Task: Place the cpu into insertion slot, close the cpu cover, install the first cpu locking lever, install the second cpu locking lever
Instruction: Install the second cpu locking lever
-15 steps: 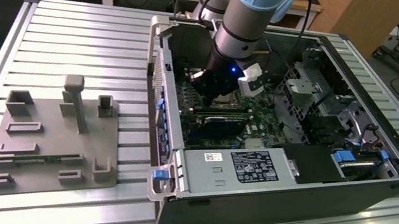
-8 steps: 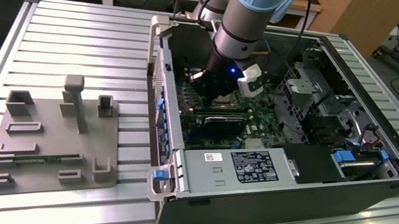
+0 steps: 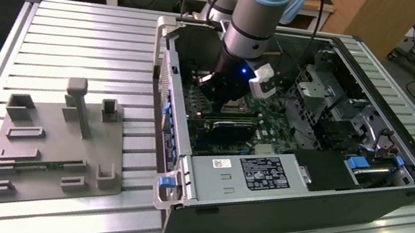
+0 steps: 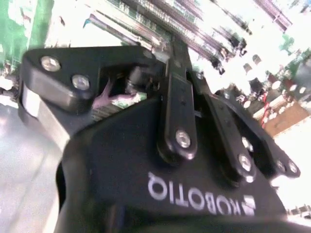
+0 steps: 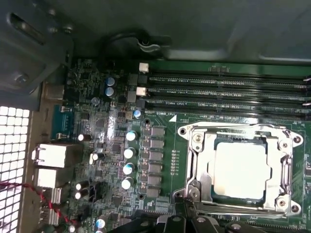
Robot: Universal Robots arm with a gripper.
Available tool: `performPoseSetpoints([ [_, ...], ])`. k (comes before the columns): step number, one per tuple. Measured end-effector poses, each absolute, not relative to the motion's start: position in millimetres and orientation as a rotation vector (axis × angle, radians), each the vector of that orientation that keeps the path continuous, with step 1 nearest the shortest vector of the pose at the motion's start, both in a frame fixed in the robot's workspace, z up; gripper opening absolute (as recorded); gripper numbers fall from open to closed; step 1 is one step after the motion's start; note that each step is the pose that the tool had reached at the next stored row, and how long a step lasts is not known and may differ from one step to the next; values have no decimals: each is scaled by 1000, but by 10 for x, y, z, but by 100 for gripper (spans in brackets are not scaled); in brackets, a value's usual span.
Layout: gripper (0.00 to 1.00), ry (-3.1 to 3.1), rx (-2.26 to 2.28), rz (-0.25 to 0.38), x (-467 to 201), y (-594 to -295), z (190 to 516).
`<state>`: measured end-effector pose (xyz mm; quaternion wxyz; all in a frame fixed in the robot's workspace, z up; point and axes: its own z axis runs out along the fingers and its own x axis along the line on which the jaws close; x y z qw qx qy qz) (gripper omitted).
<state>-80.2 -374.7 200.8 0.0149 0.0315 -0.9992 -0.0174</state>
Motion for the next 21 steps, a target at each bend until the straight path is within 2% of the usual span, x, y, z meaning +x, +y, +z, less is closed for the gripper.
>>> performPoseSetpoints([
  [6, 10, -3110, 98, -56, -803, -3746, 2034],
  [12, 10, -3109, 100, -105, -805, -3760, 2035],
  [21, 10, -3109, 100, -107, -806, -3772, 2010],
])
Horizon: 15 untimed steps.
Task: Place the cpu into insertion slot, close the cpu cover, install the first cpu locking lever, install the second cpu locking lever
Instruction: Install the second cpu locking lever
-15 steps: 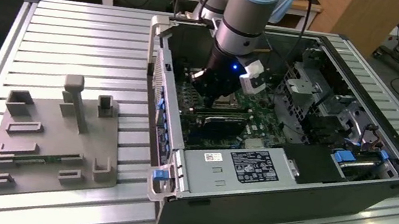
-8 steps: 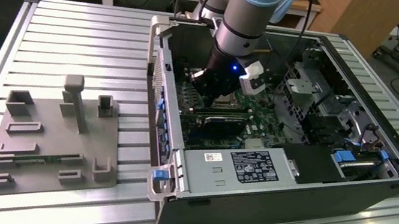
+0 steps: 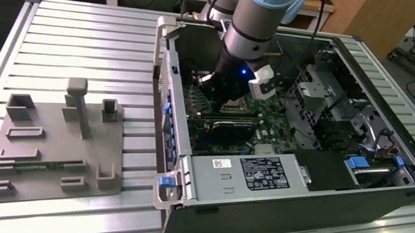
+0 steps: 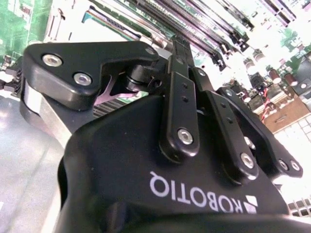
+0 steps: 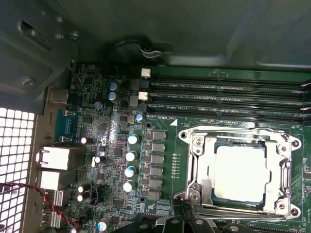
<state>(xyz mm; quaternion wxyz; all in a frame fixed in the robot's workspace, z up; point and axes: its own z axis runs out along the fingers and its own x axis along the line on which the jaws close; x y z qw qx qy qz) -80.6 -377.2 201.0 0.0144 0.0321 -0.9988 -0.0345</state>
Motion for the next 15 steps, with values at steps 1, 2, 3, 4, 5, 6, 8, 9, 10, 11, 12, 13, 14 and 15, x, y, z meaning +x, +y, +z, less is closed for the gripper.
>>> performPoseSetpoints([
  [1, 10, -3109, 100, -107, -806, -3773, 2006],
  [2, 10, -3109, 100, -107, -806, -3773, 2003],
  [3, 10, -3109, 100, -107, -806, -3773, 2002],
  [4, 10, -3109, 100, -107, -806, -3773, 2001],
  [5, 10, -3109, 100, -107, -806, -3772, 2000],
  [6, 10, -3109, 100, -107, -806, -3772, 1998],
  [8, 10, -3109, 100, -107, -806, -3771, 1998],
  [9, 10, -3109, 100, -108, -806, -3770, 1997],
  [10, 10, -3109, 100, -108, -806, -3769, 1996],
  [11, 10, -3109, 100, -109, -806, -3767, 1995],
  [12, 10, -3109, 100, -109, -806, -3767, 1995],
  [13, 10, -3109, 100, -109, -806, -3767, 1995],
  [14, 10, -3109, 100, -109, -806, -3767, 1993],
  [15, 10, -3109, 100, -109, -806, -3767, 1989],
])
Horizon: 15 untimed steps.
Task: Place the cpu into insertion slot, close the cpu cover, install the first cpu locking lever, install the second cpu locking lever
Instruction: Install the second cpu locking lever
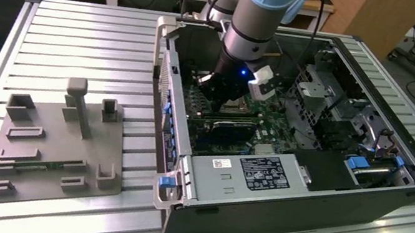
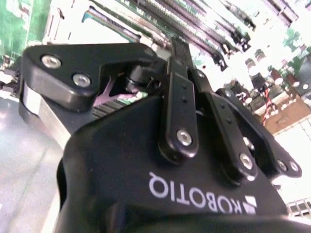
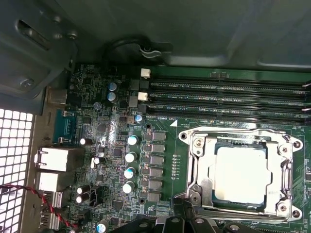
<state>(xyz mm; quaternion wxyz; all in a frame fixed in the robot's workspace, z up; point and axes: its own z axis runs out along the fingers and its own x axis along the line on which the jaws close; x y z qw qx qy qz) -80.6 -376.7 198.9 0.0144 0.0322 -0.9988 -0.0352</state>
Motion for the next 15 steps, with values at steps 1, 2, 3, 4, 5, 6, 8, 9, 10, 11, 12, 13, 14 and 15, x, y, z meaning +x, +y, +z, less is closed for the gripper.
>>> performPoseSetpoints([
  [1, 10, -3109, 100, -110, -806, -3766, 1983],
  [2, 10, -3110, 100, -110, -805, -3766, 1978],
  [3, 10, -3110, 100, -110, -805, -3766, 1973],
  [4, 10, -3109, 100, -109, -806, -3767, 1969],
  [5, 10, -3109, 100, -109, -806, -3767, 1965],
  [6, 10, -3109, 100, -108, -807, -3768, 1962],
  [8, 10, -3109, 100, -103, -806, -3766, 1960],
  [9, 10, -3109, 100, -96, -806, -3766, 1959],
  [10, 10, -3110, 100, -89, -806, -3766, 1959],
  [11, 10, -3110, 100, -82, -806, -3767, 1959],
  [12, 10, -3110, 100, -77, -806, -3767, 1959],
  [13, 10, -3110, 100, -71, -805, -3767, 1959],
  [14, 10, -3110, 100, -68, -805, -3766, 1959],
  [15, 10, -3110, 100, -64, -806, -3767, 1960],
])
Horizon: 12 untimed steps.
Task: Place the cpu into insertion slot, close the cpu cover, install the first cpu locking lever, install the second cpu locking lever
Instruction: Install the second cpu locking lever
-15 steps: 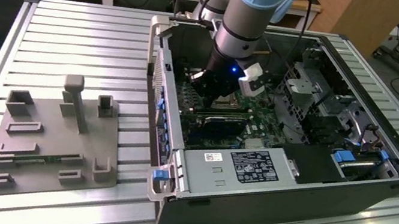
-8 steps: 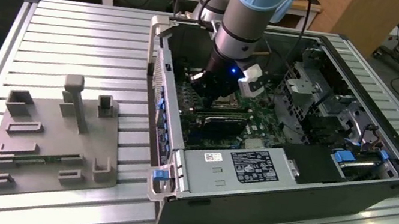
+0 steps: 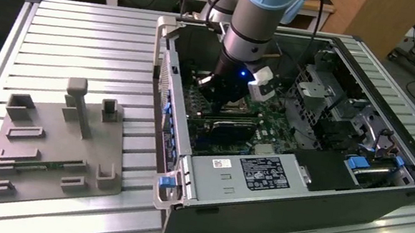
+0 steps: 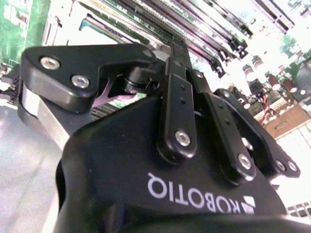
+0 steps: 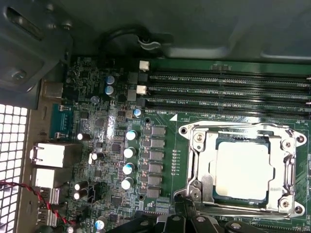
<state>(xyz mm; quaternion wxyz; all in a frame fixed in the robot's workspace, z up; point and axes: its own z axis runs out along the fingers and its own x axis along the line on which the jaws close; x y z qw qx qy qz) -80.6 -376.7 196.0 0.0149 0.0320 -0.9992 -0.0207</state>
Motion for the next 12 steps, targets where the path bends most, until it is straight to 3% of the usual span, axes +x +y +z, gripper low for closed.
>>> performPoseSetpoints([
  [12, 10, -3110, 100, -64, -806, -3762, 2178],
])
